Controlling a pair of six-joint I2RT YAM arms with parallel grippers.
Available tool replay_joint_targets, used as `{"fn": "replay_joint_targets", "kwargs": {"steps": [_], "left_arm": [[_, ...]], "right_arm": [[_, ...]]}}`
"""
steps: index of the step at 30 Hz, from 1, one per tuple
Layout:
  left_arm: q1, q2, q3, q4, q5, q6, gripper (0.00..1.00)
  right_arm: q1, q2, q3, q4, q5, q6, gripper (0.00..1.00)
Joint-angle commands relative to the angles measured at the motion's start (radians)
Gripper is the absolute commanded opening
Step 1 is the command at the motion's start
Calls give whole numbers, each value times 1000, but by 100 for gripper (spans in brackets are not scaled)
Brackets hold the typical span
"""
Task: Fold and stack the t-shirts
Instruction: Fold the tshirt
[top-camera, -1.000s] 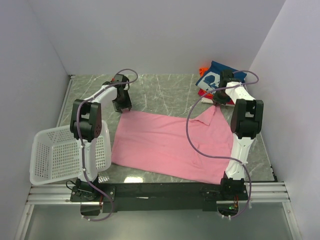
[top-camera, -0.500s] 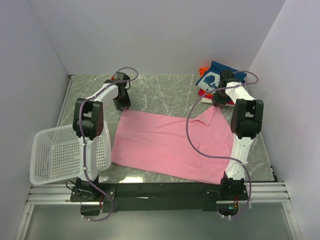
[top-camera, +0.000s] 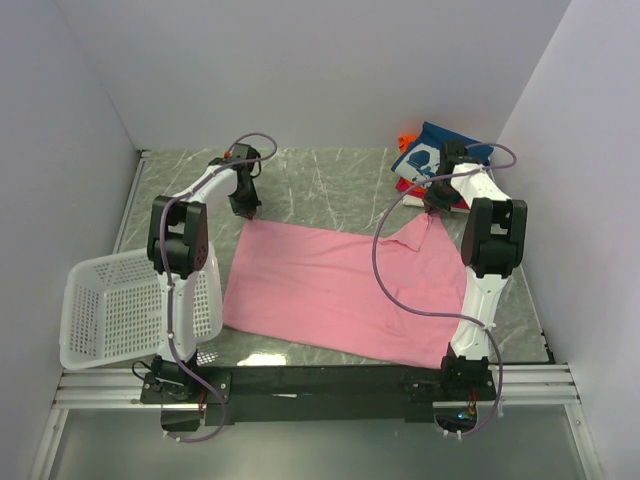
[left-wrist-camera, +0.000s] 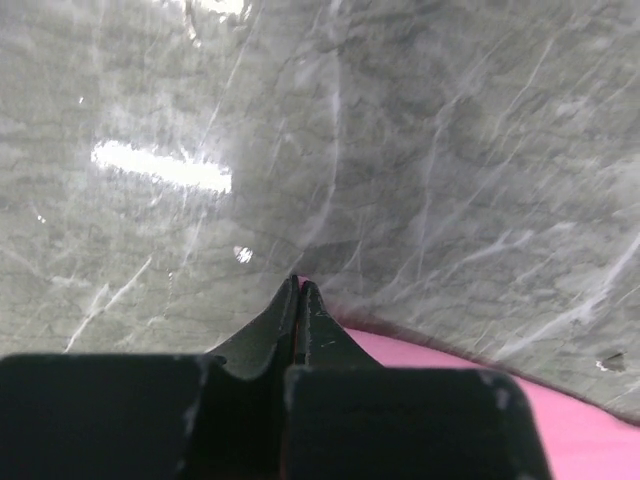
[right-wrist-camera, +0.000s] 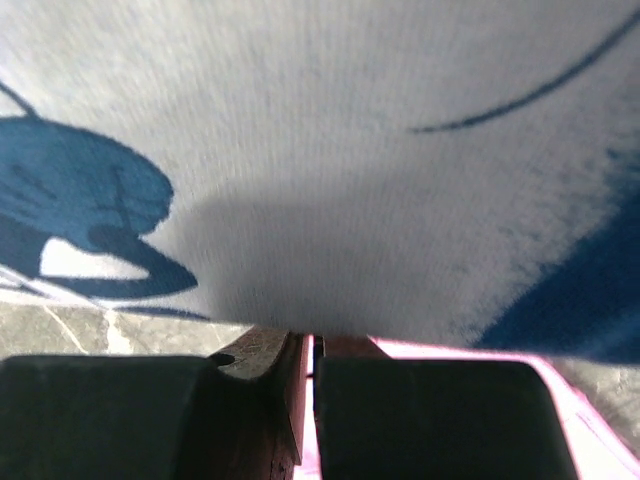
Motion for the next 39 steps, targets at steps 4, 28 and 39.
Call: {"fn": "replay_joint_targets", "kwargs": {"steps": [4,28,39], "left_arm": [[1,56,108,10,26,40,0],[55,47,248,234,210,-28,0],[55,-101,7,290,210,84,0]], "right_arm": [[-32,-10,134,-88,-22,31,0],[-99,7,412,-241,-168,28,0],[-99,-290,-26,-238,-209,0,0]]}}
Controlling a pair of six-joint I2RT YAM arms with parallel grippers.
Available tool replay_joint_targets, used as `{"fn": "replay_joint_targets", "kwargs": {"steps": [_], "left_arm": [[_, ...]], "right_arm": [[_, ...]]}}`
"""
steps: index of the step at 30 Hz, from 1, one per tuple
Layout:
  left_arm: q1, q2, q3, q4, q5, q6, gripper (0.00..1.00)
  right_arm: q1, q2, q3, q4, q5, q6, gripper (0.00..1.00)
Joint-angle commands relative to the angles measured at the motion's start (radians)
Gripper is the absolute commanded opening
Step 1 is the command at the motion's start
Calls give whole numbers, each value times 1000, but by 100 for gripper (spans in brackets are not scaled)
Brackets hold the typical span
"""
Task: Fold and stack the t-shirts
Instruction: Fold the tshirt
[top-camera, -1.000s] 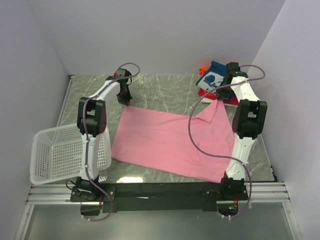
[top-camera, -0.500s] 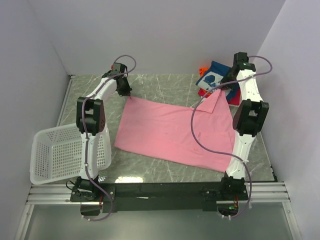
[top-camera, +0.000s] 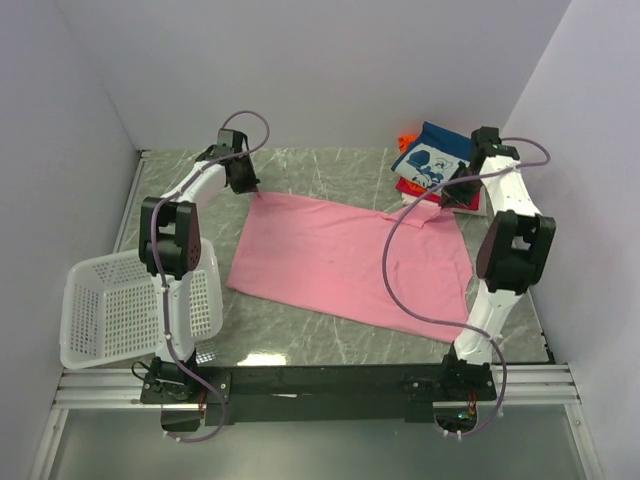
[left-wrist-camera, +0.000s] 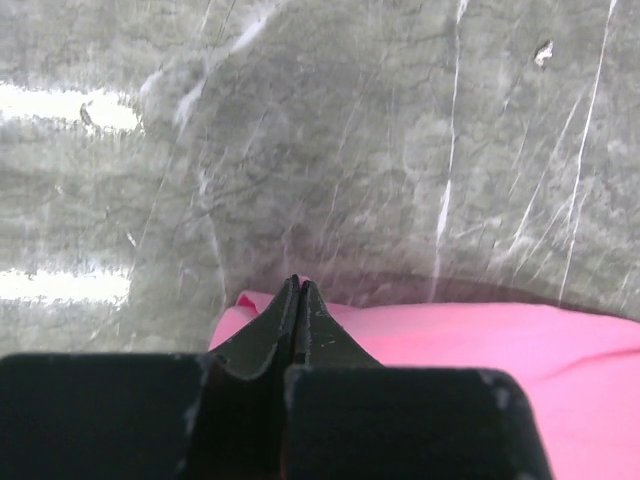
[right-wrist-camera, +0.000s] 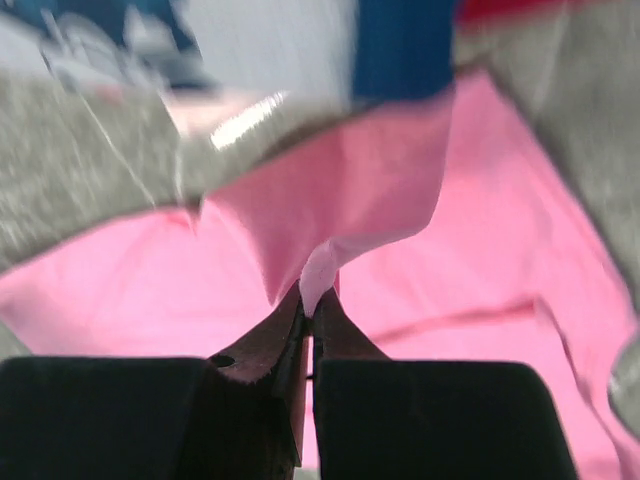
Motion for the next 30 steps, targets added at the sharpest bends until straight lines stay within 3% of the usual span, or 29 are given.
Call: {"fn": "replay_joint_targets", "kwargs": {"steps": [1,12,30], "left_arm": [[-1,-77,-25,18,-5,56,0],[-1,-161,-159,-25,-94,76,0],[16,-356,-389,-3,-110,58,0]], "right_arm": [[-3,-168,-107,-5,-20,-17,0],[-3,-490,-449,18,-32,16,0],[-3,-809,-679,-24,-27,70,0]]}}
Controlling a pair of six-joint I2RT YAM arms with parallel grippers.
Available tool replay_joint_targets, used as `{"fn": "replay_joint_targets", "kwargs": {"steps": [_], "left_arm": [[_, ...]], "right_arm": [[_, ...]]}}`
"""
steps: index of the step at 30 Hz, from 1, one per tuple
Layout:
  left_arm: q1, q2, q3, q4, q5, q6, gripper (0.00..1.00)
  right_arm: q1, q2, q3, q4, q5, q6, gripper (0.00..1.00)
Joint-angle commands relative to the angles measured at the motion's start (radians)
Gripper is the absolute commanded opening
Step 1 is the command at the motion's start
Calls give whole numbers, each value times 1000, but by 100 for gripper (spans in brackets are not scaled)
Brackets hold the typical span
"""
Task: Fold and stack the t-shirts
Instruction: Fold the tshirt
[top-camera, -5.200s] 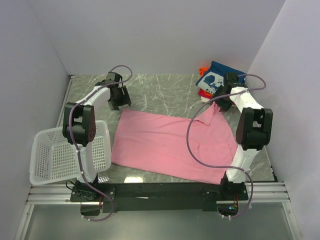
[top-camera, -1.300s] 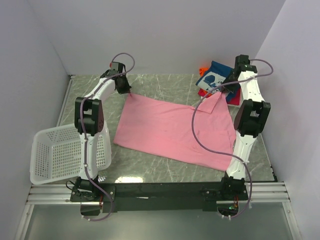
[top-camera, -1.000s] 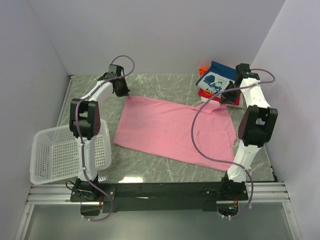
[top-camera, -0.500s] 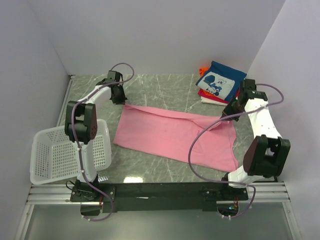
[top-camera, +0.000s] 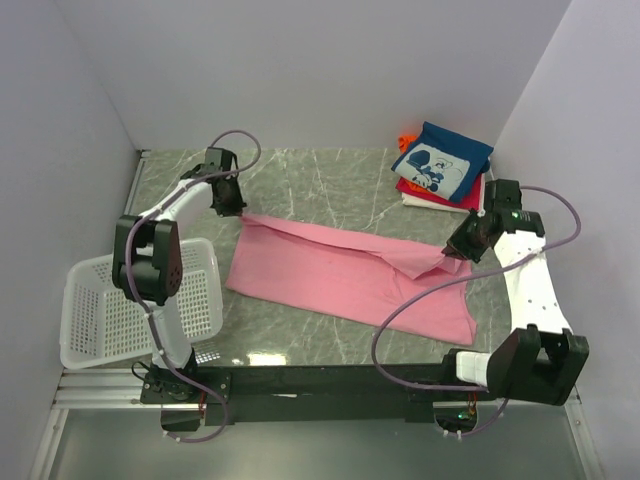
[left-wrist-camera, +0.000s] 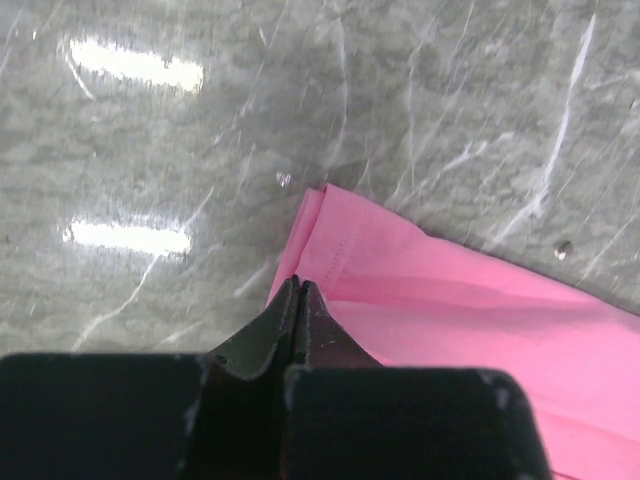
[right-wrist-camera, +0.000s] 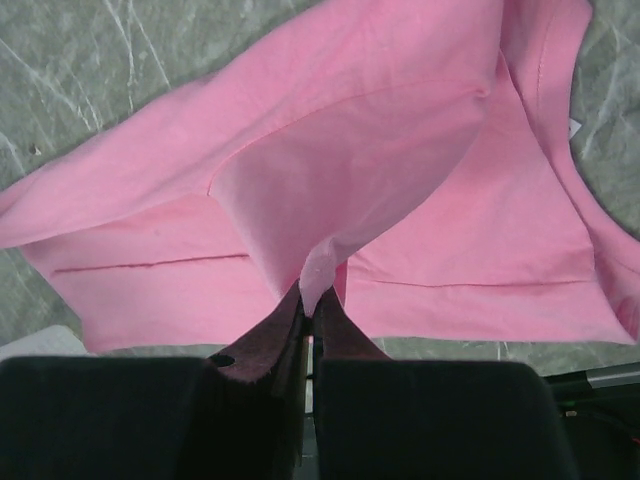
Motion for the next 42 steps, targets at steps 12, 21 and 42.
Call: {"fn": "replay_joint_targets", "kwargs": {"steps": [12,21,42], "left_arm": [[5,-146,-148,34,-30,-25,0],[5,-212,-202,36,-66,-42,0],[-51,-150,-105,-19,-107,-47,60]], "right_arm": [[-3,-188,-145,-46,-4,24,0],[-3,-248,-198,-58,-16,23,0],[32,-196,-328,126,208,79,43]]}}
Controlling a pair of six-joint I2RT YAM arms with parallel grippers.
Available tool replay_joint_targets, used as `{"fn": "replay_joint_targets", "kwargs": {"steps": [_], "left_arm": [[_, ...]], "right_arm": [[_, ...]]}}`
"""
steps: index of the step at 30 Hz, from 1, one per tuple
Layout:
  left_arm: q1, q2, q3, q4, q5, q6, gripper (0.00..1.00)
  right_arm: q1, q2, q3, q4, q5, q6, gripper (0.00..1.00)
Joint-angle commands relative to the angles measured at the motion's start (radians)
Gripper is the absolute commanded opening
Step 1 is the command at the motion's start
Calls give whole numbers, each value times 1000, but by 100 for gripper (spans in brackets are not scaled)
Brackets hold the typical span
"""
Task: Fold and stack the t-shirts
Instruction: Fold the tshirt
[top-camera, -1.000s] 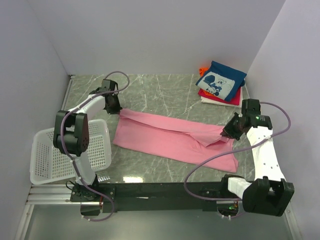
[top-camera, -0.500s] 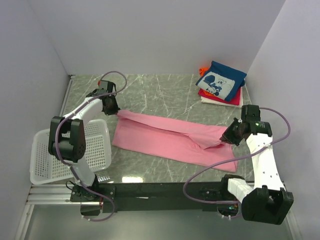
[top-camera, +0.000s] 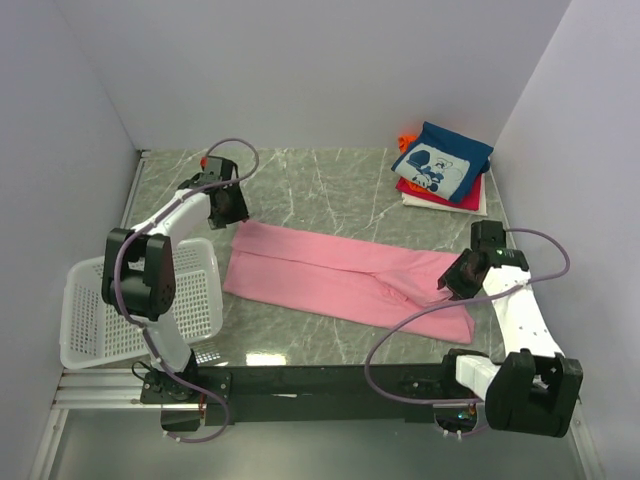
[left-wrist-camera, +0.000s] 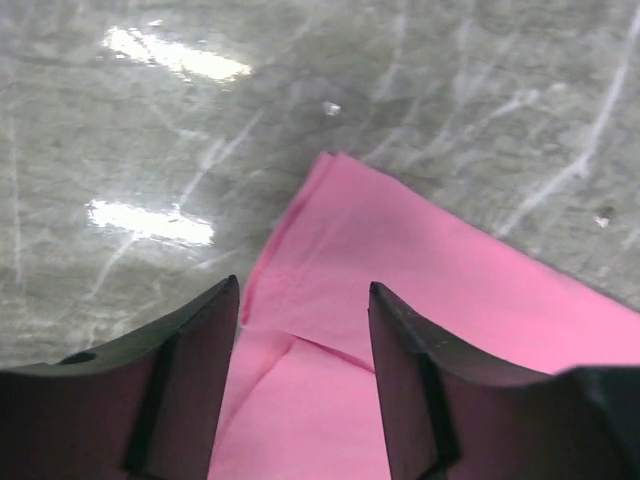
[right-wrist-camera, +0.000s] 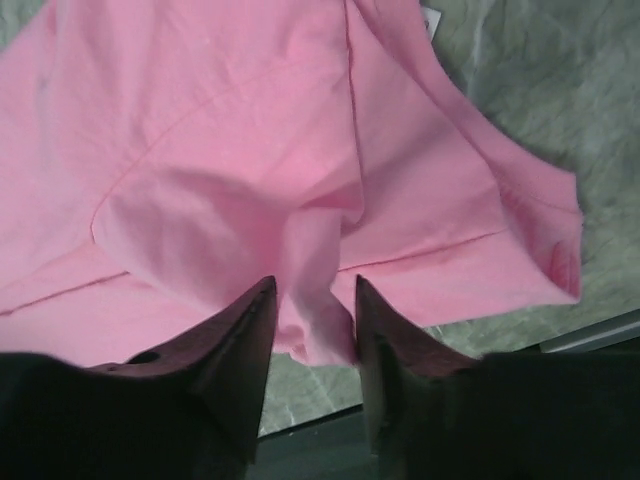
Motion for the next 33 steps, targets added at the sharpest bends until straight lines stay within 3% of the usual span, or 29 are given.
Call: {"fn": "replay_joint_targets", "kwargs": {"steps": [1,5,11,18,25,33], "left_arm": [[-34,-3,56,2,-14,10,61],[-67,12,73,-4,-11,5,63],[-84,29,88,-11,-10,4,63],[-88,26,64,-2,12,-3,64],[-90,17,53,1,15,-3,64],[-90,15,48,4,13,1,64]], "right_arm": [[50,-21,61,55,105,8,46],[141,-70,113,74,124,-11,46],[308,-87,83,182,12,20,41],[519,71,48,252,-10,49,41],[578,246,32,292,-14,72,41],[578,333,34,206,58,115,41]]}}
